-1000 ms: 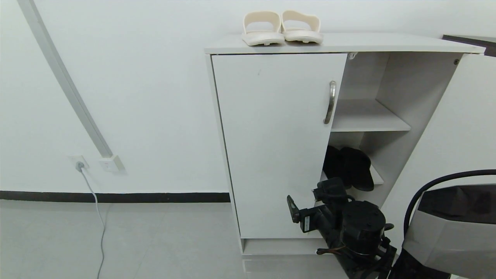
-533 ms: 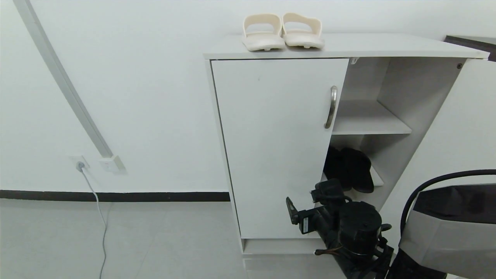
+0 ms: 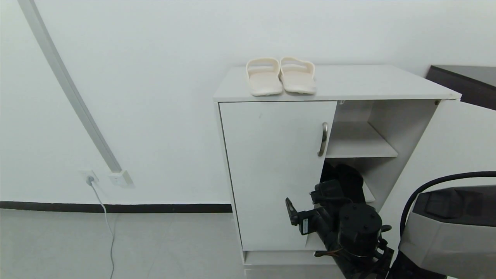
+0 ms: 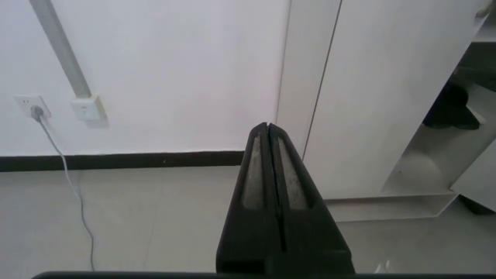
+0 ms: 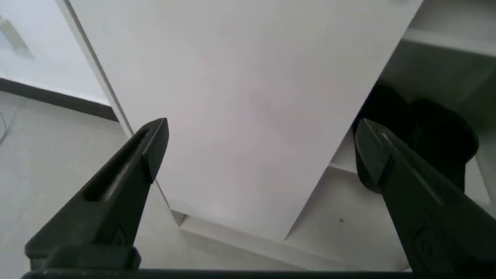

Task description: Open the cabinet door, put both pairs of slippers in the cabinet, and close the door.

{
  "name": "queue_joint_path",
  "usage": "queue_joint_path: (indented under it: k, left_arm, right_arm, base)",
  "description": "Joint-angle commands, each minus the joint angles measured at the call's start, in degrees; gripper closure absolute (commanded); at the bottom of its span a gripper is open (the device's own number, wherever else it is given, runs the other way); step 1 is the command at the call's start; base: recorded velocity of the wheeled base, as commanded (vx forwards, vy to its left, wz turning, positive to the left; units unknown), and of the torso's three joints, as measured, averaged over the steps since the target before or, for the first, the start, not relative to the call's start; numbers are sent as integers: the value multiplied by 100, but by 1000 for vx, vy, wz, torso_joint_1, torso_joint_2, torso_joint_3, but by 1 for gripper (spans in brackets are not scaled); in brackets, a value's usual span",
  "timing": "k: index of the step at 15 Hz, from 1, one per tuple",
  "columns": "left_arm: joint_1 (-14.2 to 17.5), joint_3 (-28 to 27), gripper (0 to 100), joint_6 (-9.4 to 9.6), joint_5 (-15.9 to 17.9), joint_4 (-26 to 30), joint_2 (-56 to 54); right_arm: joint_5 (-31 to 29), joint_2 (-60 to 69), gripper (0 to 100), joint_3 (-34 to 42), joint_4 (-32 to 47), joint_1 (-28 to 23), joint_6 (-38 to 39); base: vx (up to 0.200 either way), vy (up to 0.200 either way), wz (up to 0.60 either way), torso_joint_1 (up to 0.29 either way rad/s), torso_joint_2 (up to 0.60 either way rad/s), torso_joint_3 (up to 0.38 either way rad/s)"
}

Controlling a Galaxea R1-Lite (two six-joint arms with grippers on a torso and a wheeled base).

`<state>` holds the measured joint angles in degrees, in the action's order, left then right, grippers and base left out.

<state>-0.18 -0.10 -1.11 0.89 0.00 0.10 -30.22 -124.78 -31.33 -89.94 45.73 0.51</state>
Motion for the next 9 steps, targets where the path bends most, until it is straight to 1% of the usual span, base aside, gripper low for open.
queue_joint_path:
  k: [1, 9]
  left_arm:
    - [1, 1, 100, 5, -1, 0, -1]
    - [1, 1, 100, -3, -1, 0, -1]
  right_arm:
    - [-1, -29, 0, 4, -6, -2, 2]
    - [-1, -46, 0, 4, -6, -2, 2]
  base:
    - [0, 0, 0, 134, -471, -330]
    - [0, 0, 0, 167, -486, -320]
